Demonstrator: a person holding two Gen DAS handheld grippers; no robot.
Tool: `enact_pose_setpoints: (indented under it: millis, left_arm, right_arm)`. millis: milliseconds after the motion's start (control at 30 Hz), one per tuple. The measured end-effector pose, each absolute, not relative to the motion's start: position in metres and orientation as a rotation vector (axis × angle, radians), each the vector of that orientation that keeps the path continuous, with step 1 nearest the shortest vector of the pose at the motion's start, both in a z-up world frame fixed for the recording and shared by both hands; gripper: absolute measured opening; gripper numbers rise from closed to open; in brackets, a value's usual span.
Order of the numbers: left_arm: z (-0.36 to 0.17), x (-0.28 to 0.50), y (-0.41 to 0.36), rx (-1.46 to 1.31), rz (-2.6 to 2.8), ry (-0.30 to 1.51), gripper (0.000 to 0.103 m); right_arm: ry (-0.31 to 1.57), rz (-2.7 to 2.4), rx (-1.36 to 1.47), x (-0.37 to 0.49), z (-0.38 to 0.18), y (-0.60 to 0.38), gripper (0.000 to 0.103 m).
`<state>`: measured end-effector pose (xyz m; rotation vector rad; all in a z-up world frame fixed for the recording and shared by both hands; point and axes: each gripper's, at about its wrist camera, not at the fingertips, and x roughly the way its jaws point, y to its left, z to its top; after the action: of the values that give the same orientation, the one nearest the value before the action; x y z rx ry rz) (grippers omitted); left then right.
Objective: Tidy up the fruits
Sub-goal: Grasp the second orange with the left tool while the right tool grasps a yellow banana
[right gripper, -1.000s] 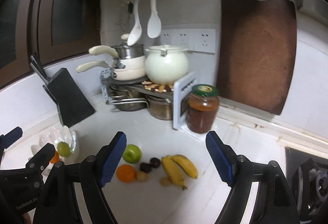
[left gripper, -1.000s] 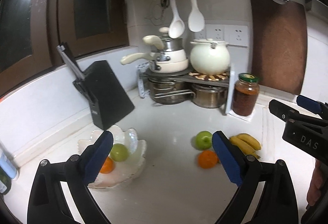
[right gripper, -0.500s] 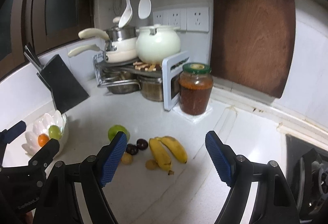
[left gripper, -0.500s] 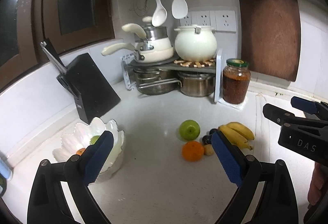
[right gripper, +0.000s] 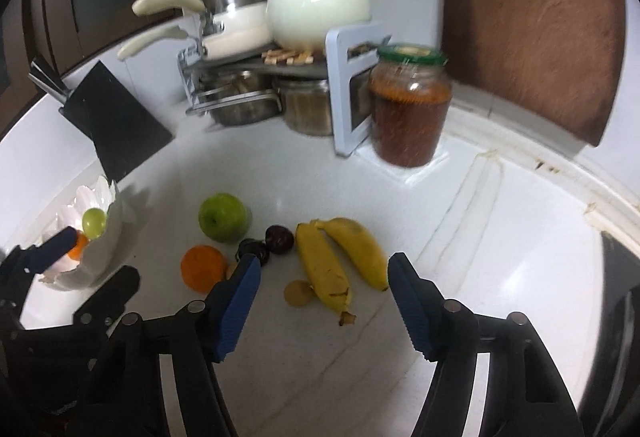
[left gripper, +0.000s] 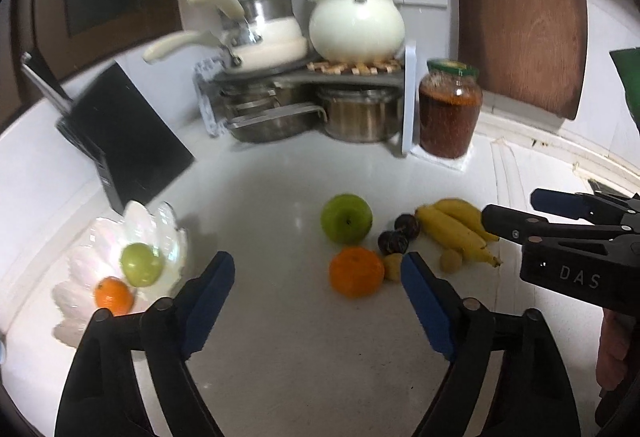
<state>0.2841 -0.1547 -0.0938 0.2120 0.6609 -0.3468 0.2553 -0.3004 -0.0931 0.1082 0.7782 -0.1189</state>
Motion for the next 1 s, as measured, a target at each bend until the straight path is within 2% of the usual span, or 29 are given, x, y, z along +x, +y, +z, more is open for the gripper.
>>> enact_pose_setpoints:
  millis: [467, 633, 867, 1000]
  left_arm:
    - [-0.131, 0.314, -0.171, 0.226, -0.419, 0.773, 0.074]
    - [-0.137, 0.321, -0.175, 0.234, -0.436, 0.785, 0.072]
    - [-0.144, 0.331, -0.181, 0.243, -0.451, 0.805, 0.063]
    - [-0.145, 0.335, -0.18, 0.224, -0.465, 0.808, 0.062]
  right_arm:
    - [0.906, -0.066, 0.113, 0.293, -0.131, -0.308, 0.053]
    - [0.929, -0.052, 0.116, 0.3, -0.138, -0.31, 0.051]
    - [0.963, -0.028, 0.149, 0.311, -0.148, -0.314, 0.049]
    - [0.974, -0.011, 0.15, 0.317, -0.151, -0.314, 0.046]
